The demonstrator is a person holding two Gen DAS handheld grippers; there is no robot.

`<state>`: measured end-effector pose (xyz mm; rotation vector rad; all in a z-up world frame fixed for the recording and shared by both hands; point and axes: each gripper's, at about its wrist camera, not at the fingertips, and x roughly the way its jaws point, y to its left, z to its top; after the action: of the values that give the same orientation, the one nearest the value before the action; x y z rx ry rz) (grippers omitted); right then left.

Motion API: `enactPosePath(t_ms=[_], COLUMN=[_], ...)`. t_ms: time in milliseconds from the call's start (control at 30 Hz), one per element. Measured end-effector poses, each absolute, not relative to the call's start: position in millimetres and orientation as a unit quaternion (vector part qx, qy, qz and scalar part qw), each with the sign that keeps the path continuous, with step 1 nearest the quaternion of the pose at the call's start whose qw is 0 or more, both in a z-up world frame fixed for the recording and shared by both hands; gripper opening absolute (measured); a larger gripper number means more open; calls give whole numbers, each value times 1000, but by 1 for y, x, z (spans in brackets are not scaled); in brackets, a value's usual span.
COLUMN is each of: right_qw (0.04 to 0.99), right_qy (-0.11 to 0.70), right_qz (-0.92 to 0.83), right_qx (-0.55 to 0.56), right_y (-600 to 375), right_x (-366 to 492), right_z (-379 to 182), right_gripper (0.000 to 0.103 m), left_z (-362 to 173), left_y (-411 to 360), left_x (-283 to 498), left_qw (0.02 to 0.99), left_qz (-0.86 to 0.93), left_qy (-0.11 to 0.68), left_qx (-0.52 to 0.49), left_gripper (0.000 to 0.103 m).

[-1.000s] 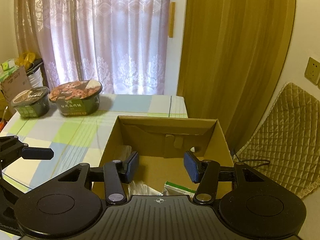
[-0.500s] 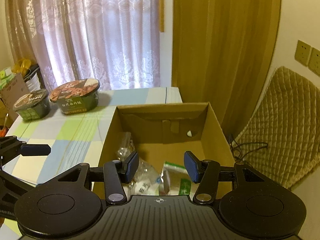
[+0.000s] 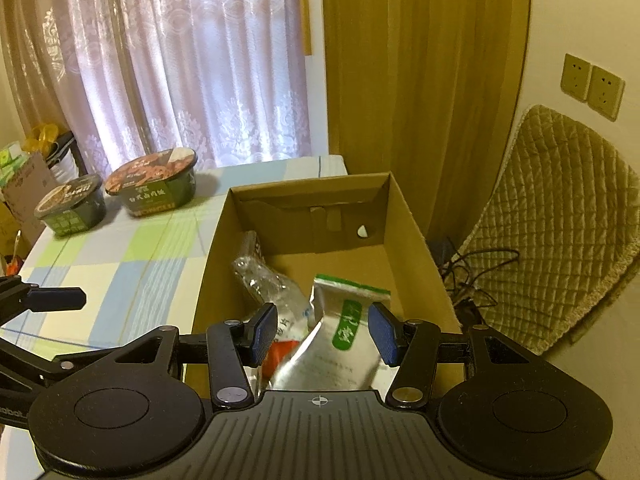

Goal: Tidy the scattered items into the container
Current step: 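Withdraw both tools from the box back over the table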

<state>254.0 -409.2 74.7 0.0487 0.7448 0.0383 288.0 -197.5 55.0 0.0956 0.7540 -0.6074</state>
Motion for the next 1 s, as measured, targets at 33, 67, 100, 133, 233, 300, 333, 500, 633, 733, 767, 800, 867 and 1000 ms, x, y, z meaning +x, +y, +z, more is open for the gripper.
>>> enactPosePath(t_ms=[33,67,100,133,233,300,333,500,633,733,767,800,867,1000], right_qw=[931,932,932,932,933,935,936,942,941,941,940,940,940,938], right_qy=[363,362,362,362,358,355,351,334,337,338,338,339,340,343], right_qz=[18,17,16,16,13,9,7,8,9,14,15,15,15,15], right_qx=[23,24,24,25,24,25,27,30,32,32,32,34,37,44], right_y=[-410,-410,-411,-412,-413,-414,-414,-414,-413,-411,-410,-410,-409,-408], right_x=[251,247,244,242,233,228,225,212,203,193,189,186,179,164], right_z=[76,76,77,78,82,84,86,95,100,106,107,109,112,118], right_gripper=[57,57,57,57,57,70,100,103,103,103,103,103,103,103], left_z=[56,57,58,59,63,66,68,74,80,85,87,88,92,100], left_y=[-197,-197,-197,-197,-197,-197,-197,-192,-189,-188,-188,-188,-189,-190], left_x=[284,280,276,272,263,257,255,245,235,227,224,221,215,200], left_qw=[885,885,886,887,889,890,891,892,897,902,902,902,903,902], left_qz=[-289,-286,-284,-281,-276,-273,-271,-265,-254,-239,-237,-236,-231,-225], left_qy=[364,364,364,364,363,361,360,363,359,357,357,358,360,366], left_qx=[45,44,45,47,52,56,58,51,44,47,46,46,46,41], left_gripper=[96,97,97,99,101,101,101,102,102,102,102,102,102,102])
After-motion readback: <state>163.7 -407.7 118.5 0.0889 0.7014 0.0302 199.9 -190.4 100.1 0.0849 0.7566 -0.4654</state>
